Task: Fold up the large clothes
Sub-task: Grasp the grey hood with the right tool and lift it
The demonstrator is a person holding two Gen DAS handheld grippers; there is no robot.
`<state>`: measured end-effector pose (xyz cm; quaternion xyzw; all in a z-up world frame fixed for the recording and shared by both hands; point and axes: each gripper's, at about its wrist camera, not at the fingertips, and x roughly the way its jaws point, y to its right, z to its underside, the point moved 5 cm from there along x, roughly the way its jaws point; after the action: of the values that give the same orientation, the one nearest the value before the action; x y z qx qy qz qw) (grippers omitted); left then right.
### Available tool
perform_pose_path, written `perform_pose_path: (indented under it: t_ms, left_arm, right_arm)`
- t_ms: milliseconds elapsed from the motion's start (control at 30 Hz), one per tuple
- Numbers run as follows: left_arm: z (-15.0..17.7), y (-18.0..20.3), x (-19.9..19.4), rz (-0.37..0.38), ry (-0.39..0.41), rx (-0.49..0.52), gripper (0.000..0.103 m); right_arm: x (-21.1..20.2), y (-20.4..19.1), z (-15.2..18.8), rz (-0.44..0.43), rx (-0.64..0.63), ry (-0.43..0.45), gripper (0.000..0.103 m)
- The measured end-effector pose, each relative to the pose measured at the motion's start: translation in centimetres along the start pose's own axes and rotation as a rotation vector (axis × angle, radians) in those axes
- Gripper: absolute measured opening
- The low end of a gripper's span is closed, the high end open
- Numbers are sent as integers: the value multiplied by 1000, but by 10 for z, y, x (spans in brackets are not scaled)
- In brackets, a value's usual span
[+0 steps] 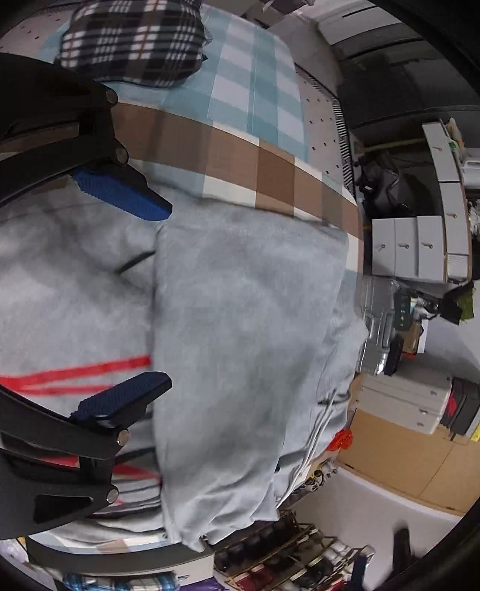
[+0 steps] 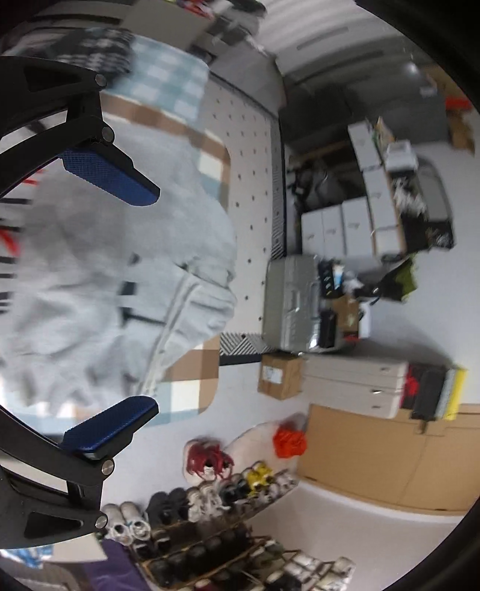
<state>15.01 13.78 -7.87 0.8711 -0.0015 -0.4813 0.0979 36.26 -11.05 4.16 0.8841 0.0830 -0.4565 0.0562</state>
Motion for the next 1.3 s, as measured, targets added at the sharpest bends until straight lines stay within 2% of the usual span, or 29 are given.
perform_pose_path:
  t_ms: [100, 133, 200, 233, 333, 467, 533, 633, 667, 700, 733, 767, 800, 900, 1000, 1167, 1300]
  left_arm:
    - [0, -15, 1, 41, -3, 1, 81]
    - [0, -21, -1, 34, 3, -3, 81]
    - [3, -26, -10, 59, 26, 7, 81]
    - [3, -27, -12, 69, 30, 12, 81]
    - [4, -31, -10, 80, 29, 14, 81]
    - [8, -38, 3, 88, -34, -16, 81]
    - [9, -40, 5, 105, -58, -28, 81]
    - [10, -45, 4, 126, -67, -68, 81]
    - [9, -46, 4, 133, -66, -81, 81]
    - [9, -46, 3, 142, -66, -91, 81]
    - [8, -46, 3, 150, -66, -99, 81]
    - [8, -44, 2, 158, -64, -102, 81]
    - [8, -43, 1, 159, -64, -101, 81]
    - [13, -40, 0, 168, -70, -91, 81]
    - [17, -38, -3, 169, -71, -85, 81]
    - [18, -32, -10, 200, -56, -84, 81]
    - [14, -29, -15, 191, -17, -77, 81]
  right_arm:
    - [107, -2, -21, 111, -30, -142, 101]
    - [129, -3, -24, 130, -53, -168, 99]
    - [177, -8, -36, 171, -116, -209, 86]
    - [199, -10, -43, 184, -131, -220, 85]
    - [246, -11, -55, 168, -102, -231, 85]
    - [296, -14, -63, 188, -75, -248, 85]
    - [313, -15, -59, 235, -98, -285, 76]
    - [319, -18, -64, 310, -129, -262, 67]
    - [321, -19, -64, 317, -142, -273, 61]
    - [322, -20, -64, 325, -153, -275, 46]
    - [322, -20, -64, 336, -160, -283, 38]
    - [321, -21, -64, 346, -155, -285, 22]
    - [320, -21, -64, 345, -145, -286, 12]
    - [312, -12, -68, 295, -39, -271, 8]
    - [284, -10, -73, 139, 88, -194, 6]
    - [194, -16, -72, 71, 65, 38, 6]
    - [128, -24, -42, 6, 17, 125, 6]
